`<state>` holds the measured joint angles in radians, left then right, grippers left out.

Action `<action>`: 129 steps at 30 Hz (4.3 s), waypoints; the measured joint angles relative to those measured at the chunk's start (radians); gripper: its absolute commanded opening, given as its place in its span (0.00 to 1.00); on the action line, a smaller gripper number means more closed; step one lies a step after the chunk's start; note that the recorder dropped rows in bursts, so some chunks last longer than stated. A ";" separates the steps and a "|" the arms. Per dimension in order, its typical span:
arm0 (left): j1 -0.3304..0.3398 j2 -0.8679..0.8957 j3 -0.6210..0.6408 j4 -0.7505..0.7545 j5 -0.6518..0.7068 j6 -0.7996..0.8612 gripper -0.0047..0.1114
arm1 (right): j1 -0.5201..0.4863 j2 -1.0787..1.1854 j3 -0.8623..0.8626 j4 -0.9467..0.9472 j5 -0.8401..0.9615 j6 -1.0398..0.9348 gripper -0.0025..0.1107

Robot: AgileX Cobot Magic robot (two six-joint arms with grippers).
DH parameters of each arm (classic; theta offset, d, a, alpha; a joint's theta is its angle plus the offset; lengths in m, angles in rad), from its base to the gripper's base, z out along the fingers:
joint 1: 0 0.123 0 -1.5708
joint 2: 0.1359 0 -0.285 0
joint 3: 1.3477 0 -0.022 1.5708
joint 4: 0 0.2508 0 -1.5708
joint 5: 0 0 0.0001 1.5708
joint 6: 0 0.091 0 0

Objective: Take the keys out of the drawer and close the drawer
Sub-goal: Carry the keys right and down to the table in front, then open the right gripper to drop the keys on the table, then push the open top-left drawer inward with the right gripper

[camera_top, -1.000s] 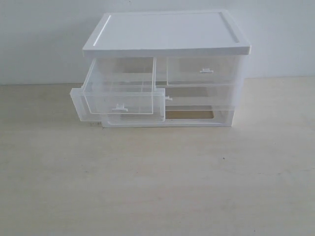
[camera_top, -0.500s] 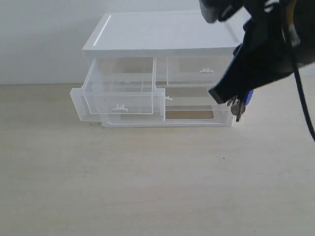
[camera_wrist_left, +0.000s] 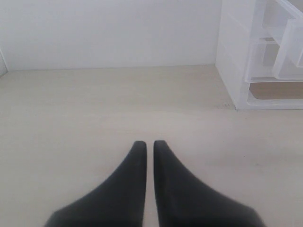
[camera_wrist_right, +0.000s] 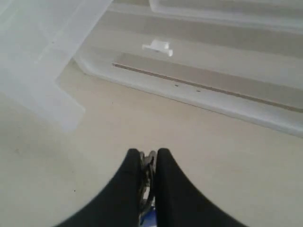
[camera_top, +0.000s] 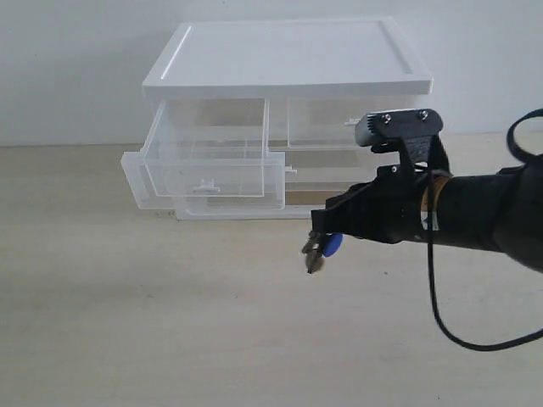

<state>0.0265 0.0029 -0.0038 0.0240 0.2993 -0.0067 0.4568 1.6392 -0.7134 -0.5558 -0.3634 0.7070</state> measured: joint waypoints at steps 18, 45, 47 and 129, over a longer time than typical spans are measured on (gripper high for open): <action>0.000 0.000 0.000 0.000 0.000 0.000 0.08 | 0.000 0.337 -0.074 0.115 -0.392 0.207 0.06; 0.000 0.000 0.000 0.000 0.000 0.000 0.08 | 0.000 0.109 -0.093 -0.008 0.063 0.042 0.02; 0.000 0.000 0.000 0.000 0.000 0.000 0.08 | 0.002 0.051 -0.093 -0.028 0.139 0.033 0.02; 0.000 0.000 0.000 0.000 0.000 0.000 0.08 | 0.259 0.186 -0.459 -0.064 0.168 -0.242 0.02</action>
<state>0.0265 0.0029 -0.0038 0.0240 0.2993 -0.0067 0.7156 1.8254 -1.1724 -0.6199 -0.1950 0.4654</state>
